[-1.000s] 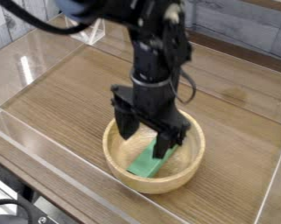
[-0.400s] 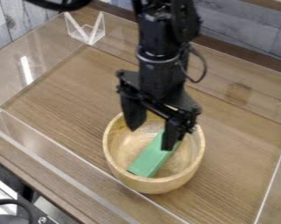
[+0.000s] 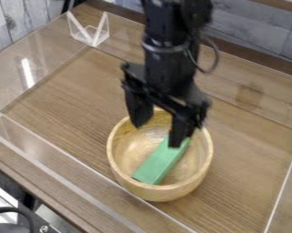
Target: Put green object into wooden bowl
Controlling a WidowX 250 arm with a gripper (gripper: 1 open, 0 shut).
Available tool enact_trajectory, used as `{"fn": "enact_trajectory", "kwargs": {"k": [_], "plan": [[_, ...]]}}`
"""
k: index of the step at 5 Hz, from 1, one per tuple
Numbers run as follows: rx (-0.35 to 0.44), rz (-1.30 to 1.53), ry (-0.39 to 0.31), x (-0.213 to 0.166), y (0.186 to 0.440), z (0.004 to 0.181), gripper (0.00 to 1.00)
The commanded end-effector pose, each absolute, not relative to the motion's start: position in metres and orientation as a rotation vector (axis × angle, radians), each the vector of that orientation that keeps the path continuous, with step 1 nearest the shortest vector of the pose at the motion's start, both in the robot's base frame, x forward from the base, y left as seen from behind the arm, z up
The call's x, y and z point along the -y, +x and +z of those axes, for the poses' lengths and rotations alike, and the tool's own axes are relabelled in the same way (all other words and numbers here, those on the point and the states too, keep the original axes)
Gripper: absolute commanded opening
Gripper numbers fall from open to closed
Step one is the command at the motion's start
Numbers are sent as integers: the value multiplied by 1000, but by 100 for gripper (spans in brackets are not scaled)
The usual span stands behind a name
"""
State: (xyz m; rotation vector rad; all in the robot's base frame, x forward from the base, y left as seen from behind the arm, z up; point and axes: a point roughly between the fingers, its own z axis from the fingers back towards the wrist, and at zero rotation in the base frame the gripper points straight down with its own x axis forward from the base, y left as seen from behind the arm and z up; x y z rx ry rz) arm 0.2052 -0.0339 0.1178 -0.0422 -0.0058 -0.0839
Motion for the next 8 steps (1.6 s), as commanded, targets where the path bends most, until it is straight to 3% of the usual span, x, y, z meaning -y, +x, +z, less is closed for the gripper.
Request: {"fn": "enact_trajectory", "kwargs": {"k": [1,2,5,8], "plan": [[105,8,-46,2,221,150,100],[141,80,-31,-32,231,148,100],[168,110,-19,-38,270,145,100],[195,13,-16,-4,280,138,100]]}}
